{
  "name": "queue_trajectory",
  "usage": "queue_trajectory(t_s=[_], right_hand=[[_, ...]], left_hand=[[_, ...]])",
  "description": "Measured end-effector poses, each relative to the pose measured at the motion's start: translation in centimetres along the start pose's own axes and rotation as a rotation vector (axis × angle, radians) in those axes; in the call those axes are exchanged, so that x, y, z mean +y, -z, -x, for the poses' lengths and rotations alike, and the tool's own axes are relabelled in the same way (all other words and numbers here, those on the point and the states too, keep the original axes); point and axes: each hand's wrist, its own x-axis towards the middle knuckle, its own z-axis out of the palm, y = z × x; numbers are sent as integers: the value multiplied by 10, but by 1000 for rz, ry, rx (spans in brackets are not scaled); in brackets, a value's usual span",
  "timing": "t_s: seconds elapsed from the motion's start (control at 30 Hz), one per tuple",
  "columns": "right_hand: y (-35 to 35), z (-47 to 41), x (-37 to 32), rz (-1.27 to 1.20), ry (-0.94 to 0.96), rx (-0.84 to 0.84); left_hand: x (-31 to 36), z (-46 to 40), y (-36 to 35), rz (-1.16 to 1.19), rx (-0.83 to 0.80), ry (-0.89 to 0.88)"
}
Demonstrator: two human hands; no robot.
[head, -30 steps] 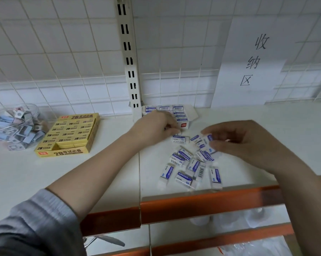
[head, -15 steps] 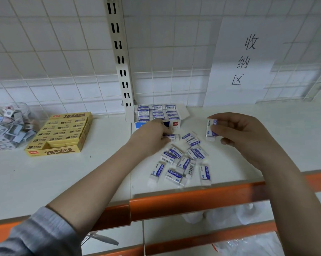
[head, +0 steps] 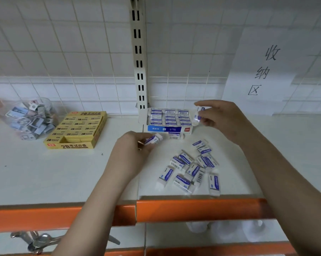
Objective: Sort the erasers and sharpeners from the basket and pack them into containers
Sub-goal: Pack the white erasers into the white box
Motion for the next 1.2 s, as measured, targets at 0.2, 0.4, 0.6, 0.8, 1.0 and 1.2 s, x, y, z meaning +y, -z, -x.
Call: queue_trajectory(t_s=[0.2, 0.4, 0.6, 0.8, 1.0, 1.2], right_hand=[[-30, -54, 7, 57, -48, -47], [-45, -79, 25, 87, -143, -43], [-54, -89, 32, 97, -174, -42], [-59, -89, 33, 350, -22, -34], [-62, -88, 40, 616, 151, 14], [-67, -83, 42, 620, 154, 53]], left_hand=[[-1, 18, 26, 47, 147, -51], [-9, 29, 37, 95, 214, -46], [-12, 38, 43, 163, 299, -46], [-8, 43, 46, 216, 367, -21], [-5, 46, 49, 291, 346, 106], [-4, 49, 49, 432, 294, 172]])
